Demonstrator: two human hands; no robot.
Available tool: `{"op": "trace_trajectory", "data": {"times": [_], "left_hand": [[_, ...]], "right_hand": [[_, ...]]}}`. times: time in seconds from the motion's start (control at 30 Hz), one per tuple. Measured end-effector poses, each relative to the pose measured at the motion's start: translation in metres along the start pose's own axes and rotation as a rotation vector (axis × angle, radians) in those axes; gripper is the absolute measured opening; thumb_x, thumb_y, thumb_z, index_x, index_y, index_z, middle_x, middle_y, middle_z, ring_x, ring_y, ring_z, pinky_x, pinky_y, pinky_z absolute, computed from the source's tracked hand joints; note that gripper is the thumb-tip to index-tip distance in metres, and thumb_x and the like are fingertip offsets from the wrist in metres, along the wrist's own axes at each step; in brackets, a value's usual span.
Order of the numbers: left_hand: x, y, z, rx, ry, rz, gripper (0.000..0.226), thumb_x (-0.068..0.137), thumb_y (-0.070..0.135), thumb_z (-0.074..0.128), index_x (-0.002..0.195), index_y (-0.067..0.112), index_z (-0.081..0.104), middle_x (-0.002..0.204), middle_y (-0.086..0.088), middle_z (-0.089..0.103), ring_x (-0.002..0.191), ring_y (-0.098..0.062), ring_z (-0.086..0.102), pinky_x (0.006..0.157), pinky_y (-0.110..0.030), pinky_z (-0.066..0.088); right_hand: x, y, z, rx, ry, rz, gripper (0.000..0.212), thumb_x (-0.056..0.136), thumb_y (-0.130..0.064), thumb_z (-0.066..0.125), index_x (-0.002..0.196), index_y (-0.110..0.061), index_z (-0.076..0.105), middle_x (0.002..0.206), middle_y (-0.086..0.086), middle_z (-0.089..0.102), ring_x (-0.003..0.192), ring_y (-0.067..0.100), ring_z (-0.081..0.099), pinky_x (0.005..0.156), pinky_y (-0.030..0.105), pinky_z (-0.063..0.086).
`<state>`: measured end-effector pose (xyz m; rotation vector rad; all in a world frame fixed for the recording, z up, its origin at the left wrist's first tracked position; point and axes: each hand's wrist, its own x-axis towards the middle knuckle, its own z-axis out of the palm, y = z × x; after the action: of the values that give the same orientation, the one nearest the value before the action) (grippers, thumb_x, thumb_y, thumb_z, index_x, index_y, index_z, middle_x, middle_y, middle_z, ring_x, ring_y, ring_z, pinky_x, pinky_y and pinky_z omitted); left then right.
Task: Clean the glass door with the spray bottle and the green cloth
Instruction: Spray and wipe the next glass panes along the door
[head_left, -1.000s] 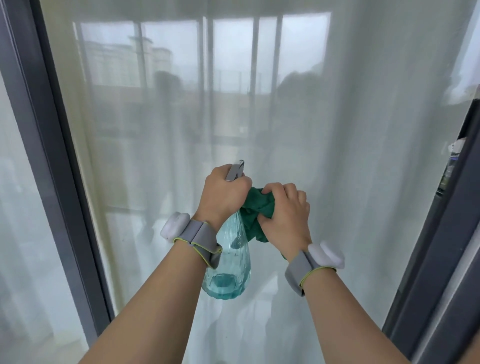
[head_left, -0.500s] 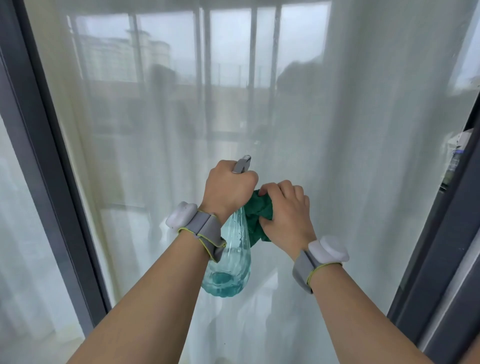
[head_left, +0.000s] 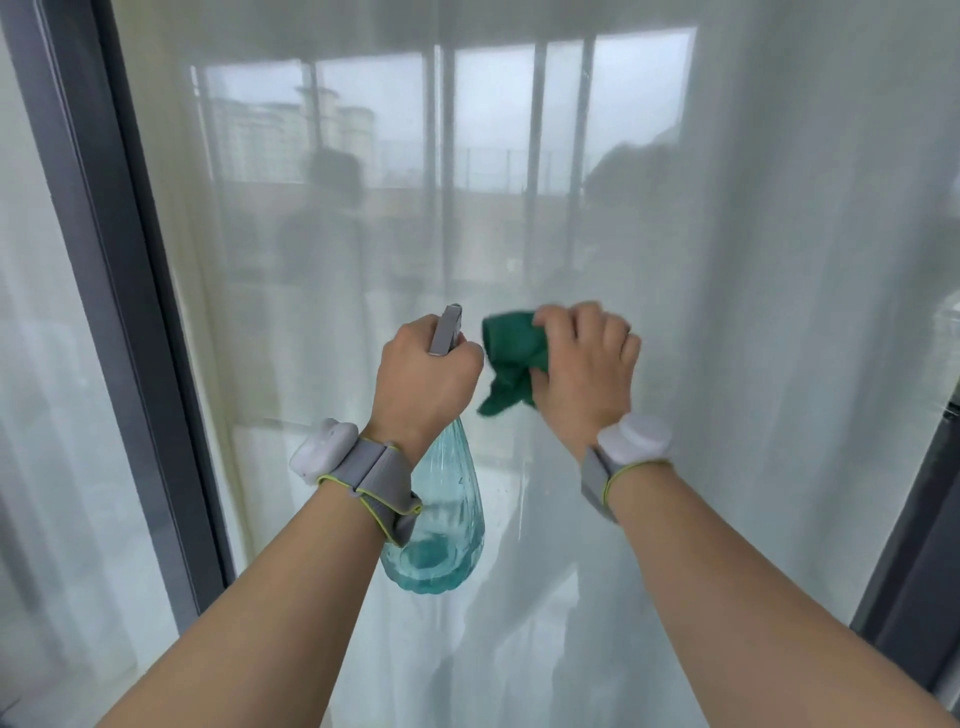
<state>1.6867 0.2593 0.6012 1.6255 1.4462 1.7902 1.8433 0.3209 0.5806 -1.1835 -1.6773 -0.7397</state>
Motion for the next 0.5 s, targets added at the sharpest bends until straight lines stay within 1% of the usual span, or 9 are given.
{"op": "trace_trajectory", "data": {"times": [0.03,0.07,0.17,0.23,0.27,0.33,0.43,0.5], "left_hand": [[0.002,0.001,-0.004,-0.011,0.012,0.002,0.015,0.070,0.023,0.050,0.065,0.012,0.041,0.057,0.011,0.036,0.060,-0.020,0.030,0.056,-0.033,0.029],[0.004,0.003,-0.008,-0.023,0.018,0.005,0.017,0.071,0.022,0.050,0.063,0.017,0.036,0.054,0.013,0.032,0.059,-0.019,0.027,0.055,-0.031,0.027],[0.009,0.004,-0.013,-0.038,0.027,0.014,0.021,0.071,0.020,0.050,0.061,0.023,0.031,0.051,0.014,0.028,0.057,-0.018,0.024,0.053,-0.028,0.024],[0.010,0.002,-0.013,-0.050,0.035,0.006,0.019,0.069,0.021,0.049,0.060,0.021,0.032,0.052,0.014,0.027,0.057,-0.018,0.024,0.053,-0.029,0.024],[0.010,0.001,-0.013,-0.057,0.040,0.000,0.017,0.069,0.022,0.049,0.061,0.018,0.034,0.053,0.013,0.028,0.058,-0.019,0.024,0.054,-0.030,0.025],[0.008,0.000,-0.010,-0.059,0.042,-0.006,0.015,0.069,0.022,0.049,0.063,0.012,0.039,0.055,0.012,0.029,0.060,-0.020,0.026,0.056,-0.033,0.027],[0.004,0.003,-0.008,-0.053,0.028,-0.006,0.020,0.071,0.020,0.050,0.061,0.019,0.033,0.055,0.011,0.029,0.061,-0.020,0.026,0.057,-0.033,0.026],[0.004,0.005,-0.008,-0.053,0.028,-0.019,0.020,0.070,0.021,0.050,0.061,0.021,0.032,0.054,0.012,0.029,0.061,-0.021,0.026,0.057,-0.034,0.027]], "right_hand": [[0.014,0.002,-0.006,-0.004,0.047,0.038,0.048,0.066,-0.017,0.071,0.112,-0.021,0.055,0.103,0.007,0.049,0.091,0.028,0.039,0.078,0.038,0.030],[0.025,0.004,-0.011,-0.005,0.088,0.067,0.049,0.068,-0.018,0.070,0.114,-0.020,0.054,0.105,0.008,0.048,0.093,0.030,0.041,0.079,0.039,0.031],[0.032,0.004,-0.012,-0.018,0.145,0.109,0.049,0.071,-0.021,0.071,0.116,-0.019,0.052,0.107,0.008,0.049,0.093,0.031,0.044,0.079,0.039,0.034],[0.013,-0.002,0.001,-0.044,0.119,0.084,0.049,0.070,-0.022,0.072,0.114,-0.020,0.051,0.104,0.008,0.049,0.091,0.031,0.044,0.077,0.040,0.035],[0.000,-0.008,0.009,-0.059,0.087,0.046,0.049,0.069,-0.020,0.072,0.113,-0.020,0.052,0.102,0.007,0.049,0.089,0.030,0.043,0.075,0.040,0.035],[-0.028,-0.019,0.027,-0.081,-0.015,-0.052,0.050,0.067,-0.017,0.074,0.113,-0.020,0.055,0.099,0.007,0.050,0.086,0.029,0.042,0.072,0.039,0.034],[-0.046,-0.026,0.038,-0.086,-0.116,-0.140,0.053,0.066,-0.017,0.074,0.115,-0.020,0.055,0.097,0.006,0.050,0.083,0.029,0.044,0.071,0.039,0.036],[-0.035,-0.022,0.032,-0.097,-0.107,-0.157,0.053,0.066,-0.018,0.074,0.115,-0.020,0.055,0.095,0.006,0.050,0.082,0.028,0.044,0.070,0.039,0.034]]}}
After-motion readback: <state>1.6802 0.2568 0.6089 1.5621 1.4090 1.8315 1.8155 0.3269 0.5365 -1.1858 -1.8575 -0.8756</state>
